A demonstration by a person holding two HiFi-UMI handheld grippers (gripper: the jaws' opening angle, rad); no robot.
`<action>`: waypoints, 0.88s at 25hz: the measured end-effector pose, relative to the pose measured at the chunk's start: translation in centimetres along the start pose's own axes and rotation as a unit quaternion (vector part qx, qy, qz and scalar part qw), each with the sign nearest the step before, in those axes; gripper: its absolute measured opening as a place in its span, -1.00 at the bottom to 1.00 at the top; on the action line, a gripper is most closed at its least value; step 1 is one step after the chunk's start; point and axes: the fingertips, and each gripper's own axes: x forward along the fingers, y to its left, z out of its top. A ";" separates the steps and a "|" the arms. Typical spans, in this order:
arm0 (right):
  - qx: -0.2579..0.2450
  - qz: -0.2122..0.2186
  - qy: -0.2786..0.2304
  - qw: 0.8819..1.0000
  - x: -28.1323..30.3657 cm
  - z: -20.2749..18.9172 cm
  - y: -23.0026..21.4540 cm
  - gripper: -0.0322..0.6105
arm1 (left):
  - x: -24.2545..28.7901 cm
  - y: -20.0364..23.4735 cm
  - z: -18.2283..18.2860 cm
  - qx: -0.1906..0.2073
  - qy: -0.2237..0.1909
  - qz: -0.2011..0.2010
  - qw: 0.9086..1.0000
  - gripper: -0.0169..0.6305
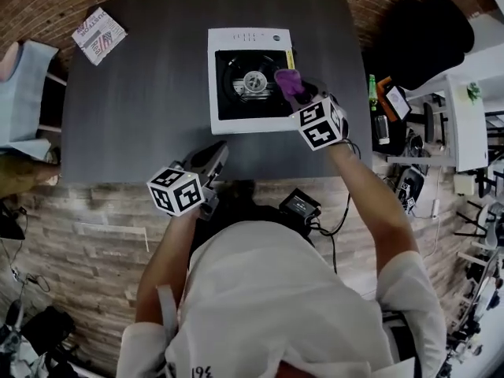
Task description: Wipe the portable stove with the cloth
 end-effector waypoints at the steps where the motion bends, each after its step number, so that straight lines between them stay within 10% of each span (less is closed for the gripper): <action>1: -0.004 0.001 -0.002 1.000 0.7 0.8 0.0 -0.55 | -0.1 0.4 0.2 -0.001 -0.003 0.001 1.000 -0.89; 22: -0.143 -0.036 0.068 0.987 16.9 19.1 1.8 -0.55 | -3.3 9.9 8.5 -0.025 -0.005 -0.082 0.996 -0.89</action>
